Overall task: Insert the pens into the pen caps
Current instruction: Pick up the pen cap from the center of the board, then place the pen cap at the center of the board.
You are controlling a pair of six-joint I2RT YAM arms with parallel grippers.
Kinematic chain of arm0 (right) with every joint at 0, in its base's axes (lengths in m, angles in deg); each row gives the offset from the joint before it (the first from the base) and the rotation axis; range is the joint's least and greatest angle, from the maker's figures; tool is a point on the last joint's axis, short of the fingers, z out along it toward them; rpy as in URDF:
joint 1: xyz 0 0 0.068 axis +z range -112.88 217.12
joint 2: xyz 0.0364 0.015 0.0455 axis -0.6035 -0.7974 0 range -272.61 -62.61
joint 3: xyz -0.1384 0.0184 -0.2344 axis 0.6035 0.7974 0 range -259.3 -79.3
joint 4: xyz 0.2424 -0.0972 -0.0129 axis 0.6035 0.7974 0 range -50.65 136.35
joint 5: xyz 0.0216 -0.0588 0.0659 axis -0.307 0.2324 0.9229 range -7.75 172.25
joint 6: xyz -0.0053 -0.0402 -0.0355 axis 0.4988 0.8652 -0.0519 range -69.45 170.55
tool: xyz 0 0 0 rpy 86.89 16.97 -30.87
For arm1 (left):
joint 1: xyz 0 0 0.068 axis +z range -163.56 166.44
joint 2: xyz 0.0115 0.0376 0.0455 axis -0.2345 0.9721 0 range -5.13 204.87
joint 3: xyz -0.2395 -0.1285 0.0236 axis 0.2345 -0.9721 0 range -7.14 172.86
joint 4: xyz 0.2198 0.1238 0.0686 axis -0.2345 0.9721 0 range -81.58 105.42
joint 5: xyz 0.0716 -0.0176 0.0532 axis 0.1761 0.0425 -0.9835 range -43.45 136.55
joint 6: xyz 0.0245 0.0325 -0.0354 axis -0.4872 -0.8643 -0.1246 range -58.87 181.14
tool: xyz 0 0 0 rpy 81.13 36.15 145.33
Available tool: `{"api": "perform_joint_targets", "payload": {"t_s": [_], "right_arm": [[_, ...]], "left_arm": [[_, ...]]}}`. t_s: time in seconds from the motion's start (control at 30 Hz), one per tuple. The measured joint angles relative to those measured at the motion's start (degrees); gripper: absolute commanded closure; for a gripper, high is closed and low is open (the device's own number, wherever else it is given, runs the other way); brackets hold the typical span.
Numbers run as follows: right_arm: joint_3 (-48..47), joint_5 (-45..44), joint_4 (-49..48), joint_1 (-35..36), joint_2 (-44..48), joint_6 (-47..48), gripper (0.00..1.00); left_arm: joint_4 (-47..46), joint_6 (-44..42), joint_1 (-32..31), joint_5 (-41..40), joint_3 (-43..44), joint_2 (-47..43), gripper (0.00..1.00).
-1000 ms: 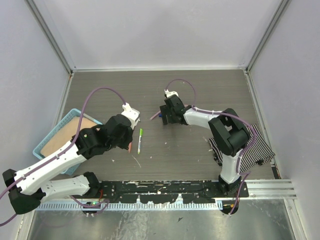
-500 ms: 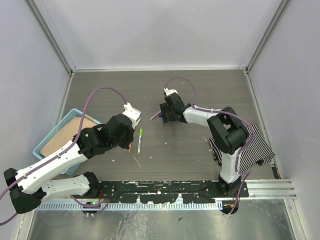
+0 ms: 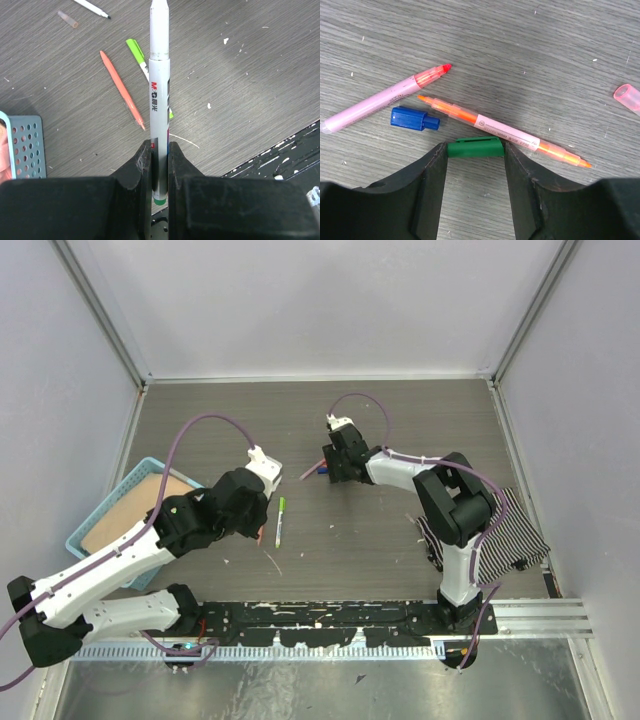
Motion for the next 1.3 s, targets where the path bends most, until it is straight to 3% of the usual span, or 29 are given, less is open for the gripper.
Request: {"api": "perform_joint_targets", "payload": {"t_s": [0.13, 0.47, 0.77, 1.07, 1.3], "right_arm": [[-0.1, 0.1, 0.0, 0.0, -0.1, 0.2, 0.55], [0.6, 0.6, 0.3, 0.0, 0.7, 0.0, 0.57], [12.2, 1.2, 4.0, 1.7, 12.5, -3.7, 0.57], [23.0, -4.6, 10.8, 10.2, 28.8, -15.2, 0.57], [27.6, -8.9, 16.6, 18.6, 31.6, -27.2, 0.57]], "left_arm": [[0.0, 0.0, 0.0, 0.2, 0.0, 0.0, 1.00], [0.0, 0.0, 0.0, 0.2, 0.0, 0.0, 1.00], [0.0, 0.3, 0.0, 1.0, 0.0, 0.1, 1.00], [-0.1, 2.7, 0.0, 1.6, 0.2, 1.9, 1.00], [1.2, 7.8, 0.0, -2.9, 3.5, 5.9, 1.00]]}}
